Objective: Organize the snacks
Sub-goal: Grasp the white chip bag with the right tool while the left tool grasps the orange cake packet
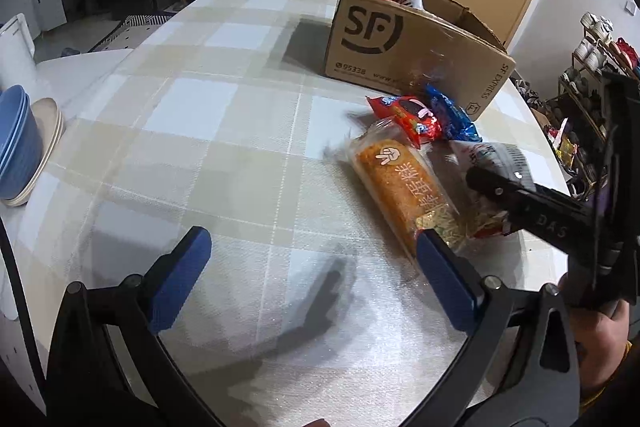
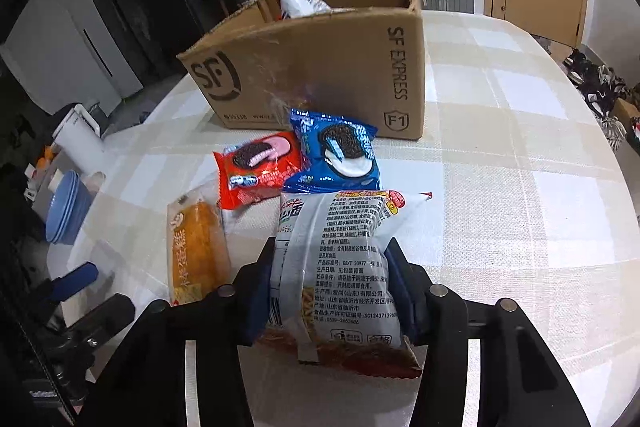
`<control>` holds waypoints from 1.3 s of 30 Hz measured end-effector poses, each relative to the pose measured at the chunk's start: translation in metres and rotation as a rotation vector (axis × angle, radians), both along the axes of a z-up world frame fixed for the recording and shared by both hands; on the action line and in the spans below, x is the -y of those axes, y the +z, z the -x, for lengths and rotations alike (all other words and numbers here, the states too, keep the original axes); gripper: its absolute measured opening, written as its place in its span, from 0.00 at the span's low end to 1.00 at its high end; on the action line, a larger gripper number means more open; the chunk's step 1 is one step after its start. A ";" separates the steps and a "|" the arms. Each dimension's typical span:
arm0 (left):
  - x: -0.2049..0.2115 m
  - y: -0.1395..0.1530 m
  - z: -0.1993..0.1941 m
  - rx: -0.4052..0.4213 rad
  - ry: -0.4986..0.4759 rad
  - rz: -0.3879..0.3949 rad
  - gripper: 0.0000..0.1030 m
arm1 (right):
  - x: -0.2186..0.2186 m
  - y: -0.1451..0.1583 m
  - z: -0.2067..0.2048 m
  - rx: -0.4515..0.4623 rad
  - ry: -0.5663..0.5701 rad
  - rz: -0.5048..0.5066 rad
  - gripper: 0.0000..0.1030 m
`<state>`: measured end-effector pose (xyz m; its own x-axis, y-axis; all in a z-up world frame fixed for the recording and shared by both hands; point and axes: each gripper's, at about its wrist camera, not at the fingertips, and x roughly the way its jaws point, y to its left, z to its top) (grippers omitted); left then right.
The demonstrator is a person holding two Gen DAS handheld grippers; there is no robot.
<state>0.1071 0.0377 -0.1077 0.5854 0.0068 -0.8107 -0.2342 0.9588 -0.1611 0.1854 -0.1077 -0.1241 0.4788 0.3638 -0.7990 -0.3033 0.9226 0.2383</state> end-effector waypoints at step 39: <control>0.062 -0.015 -0.075 -0.071 -0.063 -0.093 0.57 | 0.054 0.016 0.017 -0.039 -0.052 -0.156 0.49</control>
